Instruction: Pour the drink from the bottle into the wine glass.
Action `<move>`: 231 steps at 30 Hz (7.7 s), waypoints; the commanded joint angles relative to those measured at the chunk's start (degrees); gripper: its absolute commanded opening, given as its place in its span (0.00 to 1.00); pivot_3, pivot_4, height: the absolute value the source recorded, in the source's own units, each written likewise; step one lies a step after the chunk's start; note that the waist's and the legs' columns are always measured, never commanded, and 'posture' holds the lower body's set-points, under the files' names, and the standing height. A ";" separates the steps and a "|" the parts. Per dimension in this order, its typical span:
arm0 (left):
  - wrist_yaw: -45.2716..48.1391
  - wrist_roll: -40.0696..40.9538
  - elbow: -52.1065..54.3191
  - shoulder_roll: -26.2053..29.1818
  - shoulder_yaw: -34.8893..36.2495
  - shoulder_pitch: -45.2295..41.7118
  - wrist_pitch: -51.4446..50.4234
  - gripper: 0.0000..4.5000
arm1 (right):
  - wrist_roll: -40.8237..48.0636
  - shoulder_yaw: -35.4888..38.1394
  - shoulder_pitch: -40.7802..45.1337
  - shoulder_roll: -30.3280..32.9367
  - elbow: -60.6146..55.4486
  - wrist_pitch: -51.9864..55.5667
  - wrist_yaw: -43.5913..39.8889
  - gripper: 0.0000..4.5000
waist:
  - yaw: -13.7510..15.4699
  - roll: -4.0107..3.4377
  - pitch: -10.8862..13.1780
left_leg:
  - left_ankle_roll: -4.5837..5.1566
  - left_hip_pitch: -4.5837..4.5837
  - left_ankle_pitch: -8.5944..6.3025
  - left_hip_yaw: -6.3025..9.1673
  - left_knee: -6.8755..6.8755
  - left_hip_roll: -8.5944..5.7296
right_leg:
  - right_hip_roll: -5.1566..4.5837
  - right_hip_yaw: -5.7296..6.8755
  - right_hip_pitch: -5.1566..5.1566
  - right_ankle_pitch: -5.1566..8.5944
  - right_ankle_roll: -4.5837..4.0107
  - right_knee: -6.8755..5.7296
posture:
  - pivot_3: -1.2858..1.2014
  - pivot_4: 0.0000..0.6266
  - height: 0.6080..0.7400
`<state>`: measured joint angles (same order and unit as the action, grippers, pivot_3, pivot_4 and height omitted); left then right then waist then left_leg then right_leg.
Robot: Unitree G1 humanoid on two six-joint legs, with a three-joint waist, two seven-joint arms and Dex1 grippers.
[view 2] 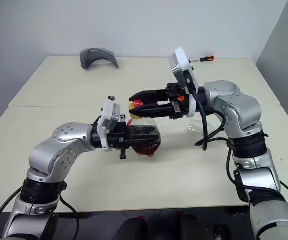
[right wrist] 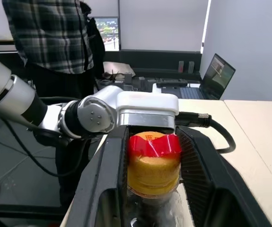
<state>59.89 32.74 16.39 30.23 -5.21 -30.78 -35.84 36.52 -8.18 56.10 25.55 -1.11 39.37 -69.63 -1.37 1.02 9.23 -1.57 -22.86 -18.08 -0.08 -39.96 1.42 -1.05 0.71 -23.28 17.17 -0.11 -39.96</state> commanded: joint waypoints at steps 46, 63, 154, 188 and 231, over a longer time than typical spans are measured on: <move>-4.54 -4.19 -5.92 -2.89 1.49 -3.25 6.78 0.22 | -10.32 4.66 -5.82 2.64 -4.86 -6.19 18.47 0.99 | -0.14 -0.01 0.00 | -0.09 0.01 0.05 -0.04 0.02 -0.01 | 0.00 -0.03 -0.02 0.00 0.00 -0.01 | 0.52 0.24 1.00; -4.01 -3.71 -6.52 -2.44 0.87 -3.80 6.91 0.22 | 2.38 7.56 -4.71 2.93 -11.24 3.73 15.41 0.99 | -0.14 -0.02 0.02 | -0.04 0.01 0.02 -0.03 0.02 0.01 | 0.01 -0.03 -0.01 0.00 0.00 -0.02 | 0.52 0.24 1.00; -4.53 -3.52 -6.35 -4.12 0.53 -5.07 7.41 0.22 | 0.61 8.18 -5.24 6.51 -7.66 1.45 14.26 0.99 | -0.13 -0.03 0.03 | -0.06 0.00 0.03 -0.04 0.02 0.00 | 0.01 -0.04 -0.01 0.00 0.00 -0.01 | 0.52 0.24 1.00; -4.71 -3.67 -6.41 -4.55 0.73 -5.28 7.48 0.22 | -0.91 5.68 -2.56 0.73 -6.34 0.39 15.70 0.99 | -0.16 -0.03 0.03 | -0.07 0.01 0.04 -0.04 0.02 0.00 | 0.00 -0.03 -0.01 0.00 0.00 -0.01 | 0.52 0.24 1.00; -4.28 -4.12 -7.51 -4.32 0.81 -5.82 8.07 0.22 | 5.17 7.35 -2.66 -1.47 -8.17 6.12 18.35 0.80 | -0.16 -0.03 0.03 | -0.07 0.00 0.04 -0.04 0.02 0.00 | 0.00 -0.03 -0.01 0.00 0.00 -0.01 | 0.52 0.24 1.00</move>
<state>55.64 28.18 7.61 26.03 -5.64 -35.26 -29.31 41.57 -1.39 52.58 24.06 -8.58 46.66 -51.16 -1.53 0.99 9.26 -1.64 -22.85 -18.04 -0.12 -39.94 1.41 -1.05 0.67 -23.29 17.17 -0.11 -39.97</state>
